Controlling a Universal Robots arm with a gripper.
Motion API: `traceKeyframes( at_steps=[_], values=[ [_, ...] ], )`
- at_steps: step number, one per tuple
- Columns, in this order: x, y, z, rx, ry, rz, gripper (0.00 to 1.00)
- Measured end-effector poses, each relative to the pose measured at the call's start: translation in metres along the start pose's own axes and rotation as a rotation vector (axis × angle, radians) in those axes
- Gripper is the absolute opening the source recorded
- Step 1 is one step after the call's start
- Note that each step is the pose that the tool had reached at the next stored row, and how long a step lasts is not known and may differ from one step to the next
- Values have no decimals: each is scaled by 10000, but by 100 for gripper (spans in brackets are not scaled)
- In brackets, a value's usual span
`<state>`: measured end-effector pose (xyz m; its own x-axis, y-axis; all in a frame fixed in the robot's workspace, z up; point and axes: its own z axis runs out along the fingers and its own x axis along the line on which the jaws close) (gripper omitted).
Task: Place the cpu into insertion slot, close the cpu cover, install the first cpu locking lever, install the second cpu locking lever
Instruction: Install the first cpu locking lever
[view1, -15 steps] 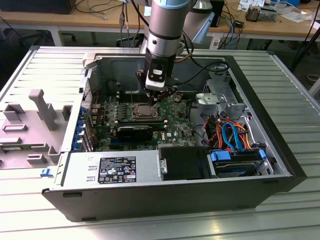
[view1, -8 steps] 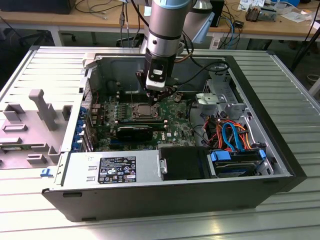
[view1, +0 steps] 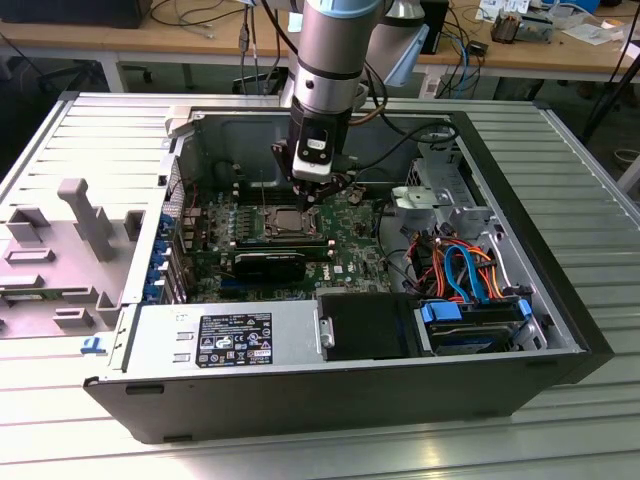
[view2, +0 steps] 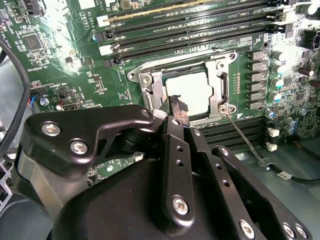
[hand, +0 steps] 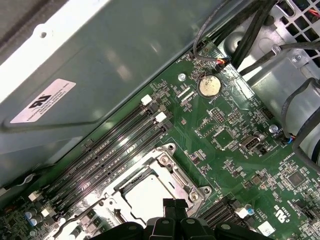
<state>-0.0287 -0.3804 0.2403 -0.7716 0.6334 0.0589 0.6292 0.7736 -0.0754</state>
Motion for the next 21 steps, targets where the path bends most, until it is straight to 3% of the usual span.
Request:
traceKeyframes(
  at_steps=[21],
  values=[
    [0,0,0,14,-19,-247,11]
  ],
)
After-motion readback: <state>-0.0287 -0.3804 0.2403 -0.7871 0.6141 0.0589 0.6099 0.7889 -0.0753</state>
